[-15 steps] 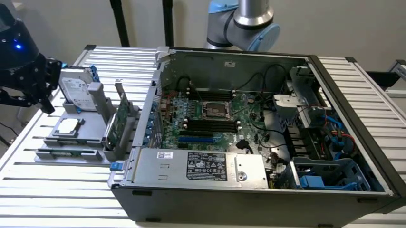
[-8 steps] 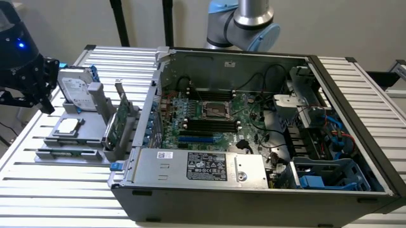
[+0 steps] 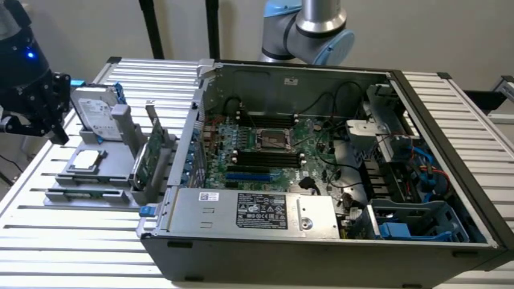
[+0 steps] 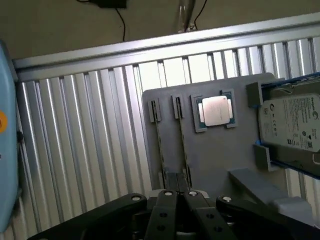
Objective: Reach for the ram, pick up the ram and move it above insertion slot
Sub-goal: 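Pick up the ram and move it above insertion slot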
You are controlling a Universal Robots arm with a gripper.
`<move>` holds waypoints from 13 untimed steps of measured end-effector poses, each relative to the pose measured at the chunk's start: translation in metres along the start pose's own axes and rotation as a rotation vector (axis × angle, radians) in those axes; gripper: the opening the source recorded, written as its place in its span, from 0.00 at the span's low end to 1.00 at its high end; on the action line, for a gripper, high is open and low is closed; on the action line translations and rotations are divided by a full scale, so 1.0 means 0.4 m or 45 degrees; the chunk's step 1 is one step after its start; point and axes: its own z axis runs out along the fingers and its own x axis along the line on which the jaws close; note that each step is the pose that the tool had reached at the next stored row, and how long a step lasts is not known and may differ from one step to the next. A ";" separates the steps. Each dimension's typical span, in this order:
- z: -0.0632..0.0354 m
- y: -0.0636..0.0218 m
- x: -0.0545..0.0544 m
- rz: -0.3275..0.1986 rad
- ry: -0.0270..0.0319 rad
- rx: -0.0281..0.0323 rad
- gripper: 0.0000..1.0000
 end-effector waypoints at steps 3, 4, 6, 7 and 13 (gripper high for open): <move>0.000 0.000 0.000 -0.071 0.0025 0.0002 0.11; 0.000 0.000 0.000 -0.094 0.0033 0.0002 0.11; 0.000 0.000 0.000 -0.140 0.0048 0.0003 0.11; 0.000 0.000 0.000 -0.163 0.0054 0.0004 0.11; 0.000 0.000 0.000 -0.294 0.0071 0.0004 0.11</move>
